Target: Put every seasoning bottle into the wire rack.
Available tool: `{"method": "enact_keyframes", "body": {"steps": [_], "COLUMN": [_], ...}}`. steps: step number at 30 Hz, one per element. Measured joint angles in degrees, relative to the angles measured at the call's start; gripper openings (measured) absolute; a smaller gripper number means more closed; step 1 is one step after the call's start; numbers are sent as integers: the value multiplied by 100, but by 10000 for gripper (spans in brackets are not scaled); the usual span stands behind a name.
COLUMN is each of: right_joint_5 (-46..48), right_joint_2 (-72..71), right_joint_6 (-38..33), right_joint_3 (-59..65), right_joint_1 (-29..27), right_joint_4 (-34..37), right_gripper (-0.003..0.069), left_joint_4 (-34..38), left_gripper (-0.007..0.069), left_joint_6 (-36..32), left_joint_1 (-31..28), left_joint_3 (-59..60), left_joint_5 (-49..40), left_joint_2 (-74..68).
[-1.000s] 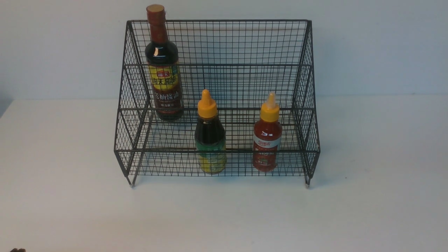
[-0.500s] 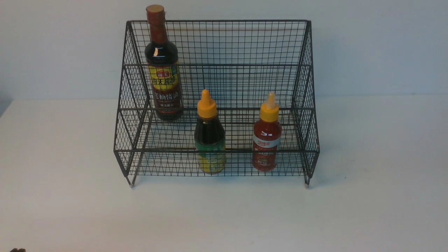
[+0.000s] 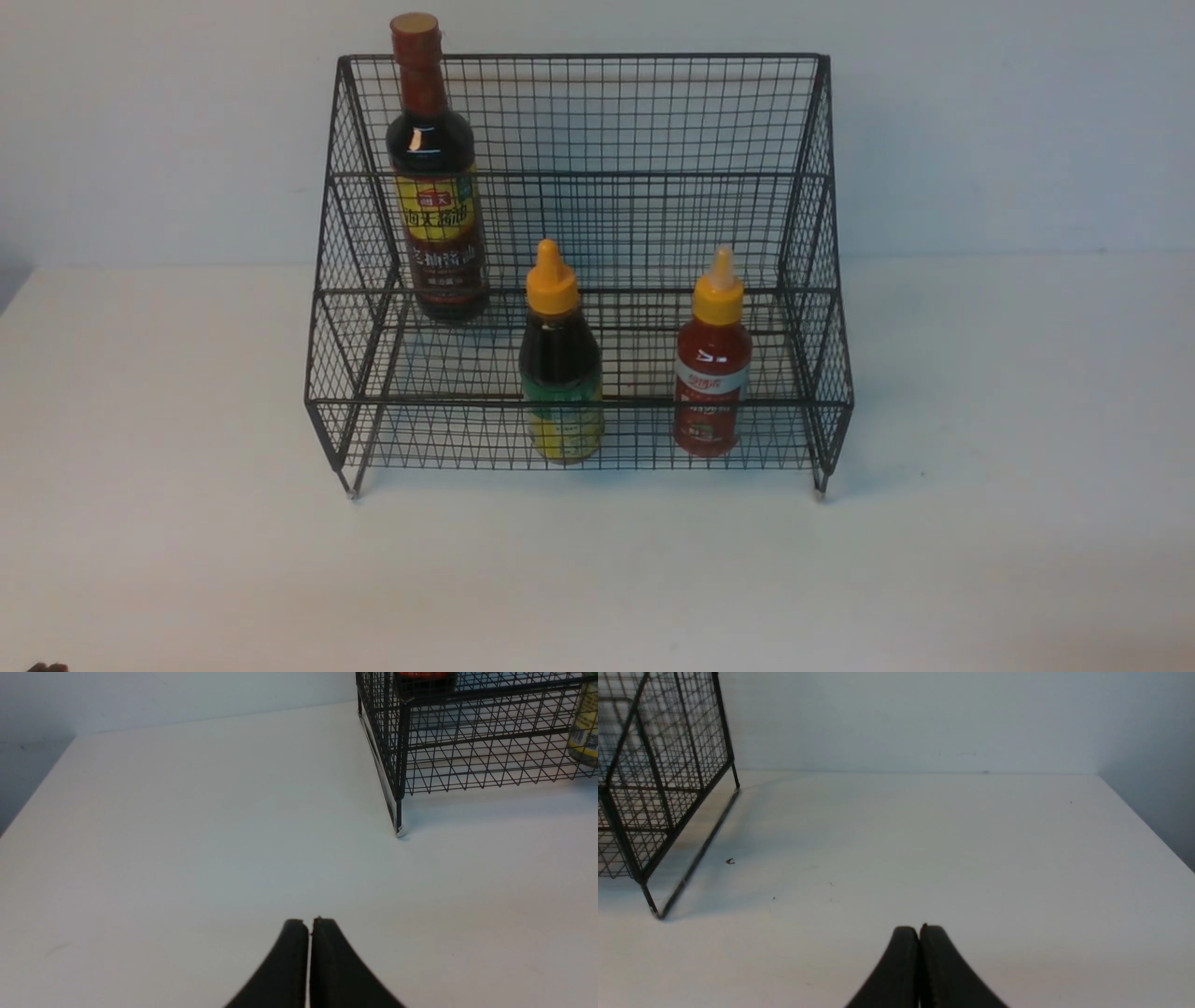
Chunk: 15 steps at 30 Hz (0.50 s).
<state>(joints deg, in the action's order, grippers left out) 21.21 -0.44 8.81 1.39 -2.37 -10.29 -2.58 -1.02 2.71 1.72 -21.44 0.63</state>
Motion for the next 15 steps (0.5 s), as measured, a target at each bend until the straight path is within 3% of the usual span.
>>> {"method": "enact_keyframes", "body": {"steps": [15], "right_joint_5": [111], "right_joint_2": [-19], "right_joint_6": [136], "right_joint_3": [-21], "right_joint_1": [148], "right_joint_4": [357], "right_gripper": [-15], "left_joint_4": [0], "left_gripper": [-5], "left_joint_6": [0], "left_joint_1": [0], "left_joint_3": [0], "left_joint_5": [0], "left_joint_2": [0]}}
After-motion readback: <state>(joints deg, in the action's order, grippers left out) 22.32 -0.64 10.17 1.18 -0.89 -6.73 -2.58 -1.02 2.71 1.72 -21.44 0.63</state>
